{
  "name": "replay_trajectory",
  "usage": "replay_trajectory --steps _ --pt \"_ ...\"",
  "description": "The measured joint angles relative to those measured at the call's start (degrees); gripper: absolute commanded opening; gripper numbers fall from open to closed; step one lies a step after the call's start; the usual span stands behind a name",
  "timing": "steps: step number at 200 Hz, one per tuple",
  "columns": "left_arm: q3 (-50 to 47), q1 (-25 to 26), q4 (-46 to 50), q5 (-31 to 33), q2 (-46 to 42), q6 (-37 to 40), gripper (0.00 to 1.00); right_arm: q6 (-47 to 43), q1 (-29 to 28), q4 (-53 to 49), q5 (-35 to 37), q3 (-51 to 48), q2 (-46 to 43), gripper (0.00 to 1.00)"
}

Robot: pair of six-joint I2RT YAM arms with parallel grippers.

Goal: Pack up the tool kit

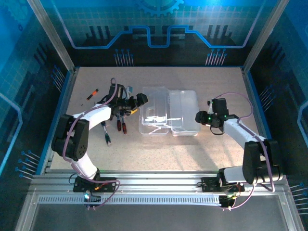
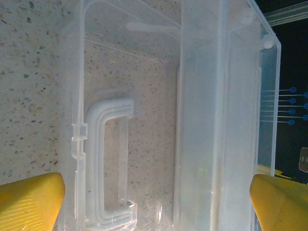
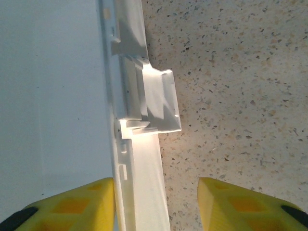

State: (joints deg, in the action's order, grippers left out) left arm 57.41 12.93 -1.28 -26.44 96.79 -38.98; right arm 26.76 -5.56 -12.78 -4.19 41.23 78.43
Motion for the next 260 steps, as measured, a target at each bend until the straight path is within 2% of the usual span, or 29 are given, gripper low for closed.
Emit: replay_trajectory --steps 43,74,102,137,176,189,203,260 --pt "0.81 -1.11 4.57 0.39 -3.69 2.05 0.99 0.17 0.00 0.48 -0.81 -0.04 -0.26 0.48" --pt "2.40 -1.60 9.18 3.98 -6.82 3.23 0.97 0.24 0.00 0.39 -1.49 -0.04 -2.93 0.48" --pt "3.02 -1.86 13.68 9.84 -9.35 3.02 0.90 0.61 0.00 0.39 -2.32 -0.04 -6.38 0.48" --pt "2.29 -1.95 21.68 20.20 -12.52 1.86 0.84 0.61 -0.26 -0.07 -2.25 -0.04 -10.95 0.47" --pt "-2.40 -3.61 29.20 29.66 -16.22 -1.22 0.69 0.59 -0.76 -0.04 -2.29 -0.04 -13.07 0.47" --pt "-4.79 -5.05 30.69 31.08 -16.61 -1.81 0.66 0.57 -0.87 -0.07 -2.71 -0.04 -13.07 0.47" --pt "-6.99 -6.54 32.13 32.24 -16.59 -2.60 0.57 0.59 -0.87 0.02 -3.39 -0.07 -13.07 0.47" --pt "-10.10 -9.94 31.82 33.48 -13.20 -3.48 0.51 0.59 -0.92 0.87 -6.27 -0.52 -11.82 0.46"
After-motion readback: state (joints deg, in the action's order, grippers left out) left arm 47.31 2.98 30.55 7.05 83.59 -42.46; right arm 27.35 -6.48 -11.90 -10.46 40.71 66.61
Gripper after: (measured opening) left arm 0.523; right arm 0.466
